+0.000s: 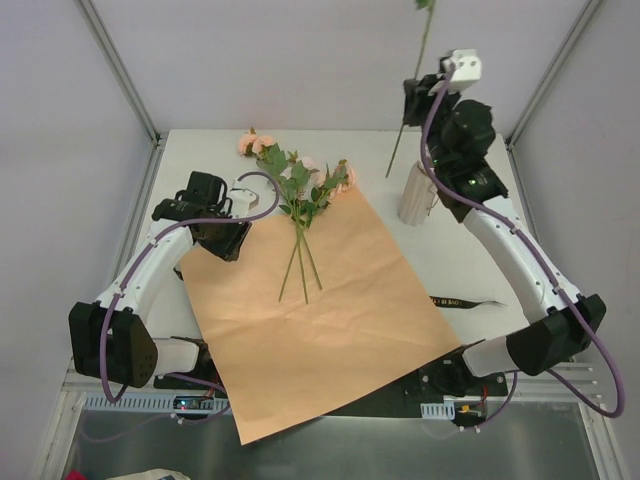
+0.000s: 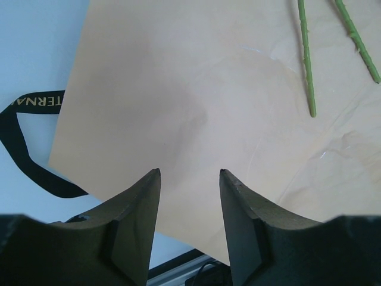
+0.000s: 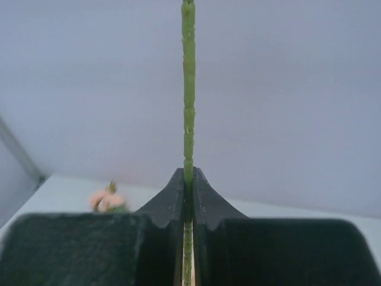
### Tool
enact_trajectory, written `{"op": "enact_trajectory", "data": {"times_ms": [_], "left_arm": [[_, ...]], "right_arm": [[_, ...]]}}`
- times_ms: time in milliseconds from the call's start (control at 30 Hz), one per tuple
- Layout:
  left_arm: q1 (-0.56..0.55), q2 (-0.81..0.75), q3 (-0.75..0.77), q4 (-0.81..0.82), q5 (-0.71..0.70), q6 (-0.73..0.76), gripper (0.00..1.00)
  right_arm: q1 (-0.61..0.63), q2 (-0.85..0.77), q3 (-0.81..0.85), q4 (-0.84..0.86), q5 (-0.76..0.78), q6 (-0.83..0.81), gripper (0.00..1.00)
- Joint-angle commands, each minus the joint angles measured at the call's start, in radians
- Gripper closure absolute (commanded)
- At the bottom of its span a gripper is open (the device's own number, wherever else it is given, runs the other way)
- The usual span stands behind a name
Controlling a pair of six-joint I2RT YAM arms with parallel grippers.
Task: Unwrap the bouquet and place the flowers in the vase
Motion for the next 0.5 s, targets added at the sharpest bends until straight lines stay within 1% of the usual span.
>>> {"op": "enact_trajectory", "data": {"times_ms": [0,100,200,333,467], "left_arm": [[0.011,-0.004,0.045,-0.004,-0.008,-0.020,0.56],[0.011,-0.004,0.040,-0.009,-0.008,-0.017,0.56],[0.011,-0.005,0.036,-0.010,-0.006,-0.016,0.56],[0.011,-0.002,0.033,-0.012,0.002,-0.020,0.56],[0.011,-0.001,0.034,-0.014,0.005,-0.024,0.56]], "right_arm": [[-0.117,-0.023,0.076,0.265,0.015,-0.087,0.99],[-0.178,-0.029,0.096,0.289,0.018,-0.084,0.99],[-0.229,-0.040,0.081,0.301,0.019,-0.073,0.99],[-0.258,-0.057,0.009,0.315,0.012,-0.077,0.99],[-0.276,-0.072,-0.105,0.361,0.029,-0.088,0.99]]}}
